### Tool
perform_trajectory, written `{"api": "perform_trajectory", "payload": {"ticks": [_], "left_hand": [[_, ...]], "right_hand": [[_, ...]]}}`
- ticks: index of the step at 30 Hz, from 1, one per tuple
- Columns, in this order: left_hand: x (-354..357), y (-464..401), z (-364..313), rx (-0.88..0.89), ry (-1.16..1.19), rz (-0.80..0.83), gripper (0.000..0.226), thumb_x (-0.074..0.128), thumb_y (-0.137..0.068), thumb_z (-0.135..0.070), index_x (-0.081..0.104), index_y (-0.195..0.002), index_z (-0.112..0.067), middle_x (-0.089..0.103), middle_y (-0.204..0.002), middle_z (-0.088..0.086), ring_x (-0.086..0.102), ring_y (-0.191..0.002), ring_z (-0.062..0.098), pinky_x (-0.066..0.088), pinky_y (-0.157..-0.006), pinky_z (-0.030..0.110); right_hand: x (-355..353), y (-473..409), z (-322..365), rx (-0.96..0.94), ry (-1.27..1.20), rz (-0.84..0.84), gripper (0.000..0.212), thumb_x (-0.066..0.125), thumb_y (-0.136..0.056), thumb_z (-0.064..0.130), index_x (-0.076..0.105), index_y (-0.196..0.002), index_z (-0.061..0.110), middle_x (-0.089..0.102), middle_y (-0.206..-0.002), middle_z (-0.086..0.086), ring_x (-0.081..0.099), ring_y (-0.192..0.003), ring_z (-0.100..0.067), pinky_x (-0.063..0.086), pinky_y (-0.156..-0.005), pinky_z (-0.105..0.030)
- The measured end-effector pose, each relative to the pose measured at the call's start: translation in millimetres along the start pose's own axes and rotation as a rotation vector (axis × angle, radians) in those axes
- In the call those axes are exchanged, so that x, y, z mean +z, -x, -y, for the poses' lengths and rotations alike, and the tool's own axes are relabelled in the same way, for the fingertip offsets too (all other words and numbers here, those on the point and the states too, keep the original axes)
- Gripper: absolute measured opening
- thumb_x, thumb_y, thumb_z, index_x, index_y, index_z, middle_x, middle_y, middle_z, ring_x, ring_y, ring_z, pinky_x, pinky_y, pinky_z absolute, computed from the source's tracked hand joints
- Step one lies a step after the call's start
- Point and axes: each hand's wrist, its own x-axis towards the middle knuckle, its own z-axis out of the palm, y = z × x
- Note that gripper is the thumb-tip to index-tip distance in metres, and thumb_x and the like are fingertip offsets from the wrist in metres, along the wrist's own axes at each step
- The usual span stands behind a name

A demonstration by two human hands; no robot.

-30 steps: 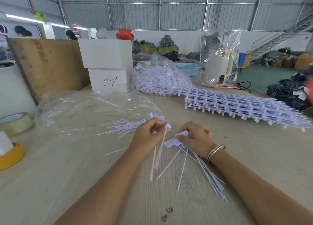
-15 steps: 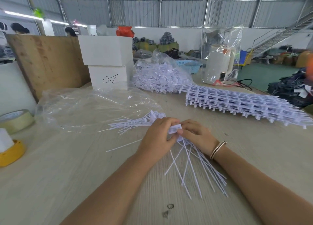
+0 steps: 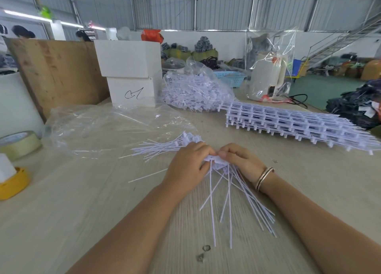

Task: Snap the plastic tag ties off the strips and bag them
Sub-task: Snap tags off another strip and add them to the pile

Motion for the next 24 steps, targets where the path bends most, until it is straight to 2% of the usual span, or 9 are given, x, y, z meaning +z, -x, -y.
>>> {"api": "perform_trajectory", "payload": {"ticks": [3, 7, 11, 15, 18, 20, 24], "left_hand": [[-0.8, -1.3, -2.6, -0.006, -0.029, -0.027, 0.016, 0.063, -0.083, -0.012, 0.066, -0.099, -0.013, 0.064, -0.096, 0.001, 0.057, -0.088, 0.019, 0.044, -0.073, 0.035], [-3.1, -0.5, -2.4, -0.026, -0.058, -0.092, 0.011, 0.068, -0.081, -0.013, 0.067, -0.092, -0.012, 0.066, -0.09, 0.001, 0.06, -0.081, 0.02, 0.045, -0.065, 0.034], [-2.0, 0.8, 0.9, -0.155, 0.021, -0.048, 0.019, 0.068, -0.083, -0.025, 0.072, -0.101, -0.021, 0.069, -0.096, -0.002, 0.062, -0.085, 0.015, 0.047, -0.068, 0.031], [0.4, -0.7, 6.7, -0.272, 0.193, 0.039, 0.02, 0.068, -0.084, -0.03, 0.072, -0.104, -0.029, 0.072, -0.093, -0.009, 0.057, -0.071, -0.001, 0.042, -0.063, 0.018], [-2.6, -1.1, 5.0, -0.354, 0.477, 0.079, 0.008, 0.068, -0.084, -0.026, 0.075, -0.088, -0.028, 0.074, -0.08, -0.008, 0.062, -0.069, -0.001, 0.043, -0.065, 0.01], [-6.7, -0.6, 1.5, -0.402, 0.621, 0.075, 0.019, 0.063, -0.088, -0.026, 0.073, -0.073, -0.033, 0.072, -0.068, -0.009, 0.063, -0.067, 0.003, 0.042, -0.066, 0.006], [-10.5, -0.7, -2.6, -0.428, 0.674, 0.055, 0.022, 0.062, -0.088, -0.023, 0.07, -0.072, -0.035, 0.071, -0.066, -0.012, 0.062, -0.067, -0.001, 0.041, -0.067, 0.003]], "right_hand": [[0.0, -1.7, -1.4, -0.05, 0.075, 0.019, 0.02, 0.062, -0.086, 0.013, 0.063, -0.068, 0.021, 0.06, -0.086, 0.0, 0.056, -0.082, -0.014, 0.041, -0.084, -0.031], [-0.7, -1.2, -0.9, -0.082, 0.086, 0.077, 0.015, 0.062, -0.086, 0.01, 0.064, -0.073, 0.017, 0.058, -0.084, -0.003, 0.055, -0.078, -0.013, 0.043, -0.077, -0.024], [-1.1, -1.5, -2.2, -0.102, 0.106, 0.065, 0.005, 0.062, -0.086, 0.008, 0.066, -0.084, 0.004, 0.059, -0.085, -0.007, 0.054, -0.076, -0.013, 0.043, -0.073, -0.018], [-1.4, -0.2, -5.0, -0.098, 0.112, 0.031, 0.003, 0.063, -0.086, 0.012, 0.065, -0.086, 0.01, 0.061, -0.088, -0.012, 0.056, -0.079, -0.017, 0.045, -0.079, -0.037], [-1.5, 1.0, -6.4, -0.142, 0.125, 0.024, 0.006, 0.061, -0.088, 0.01, 0.064, -0.088, 0.004, 0.061, -0.088, -0.02, 0.057, -0.08, -0.028, 0.045, -0.08, -0.045], [-1.5, 1.0, -7.1, -0.171, 0.136, 0.018, 0.007, 0.06, -0.089, 0.009, 0.064, -0.087, 0.003, 0.06, -0.085, -0.021, 0.056, -0.08, -0.034, 0.044, -0.079, -0.048], [-0.9, 0.9, -7.1, -0.16, 0.08, 0.008, 0.01, 0.06, -0.089, 0.01, 0.064, -0.086, 0.001, 0.059, -0.085, -0.022, 0.054, -0.078, -0.026, 0.044, -0.08, -0.046]]}}
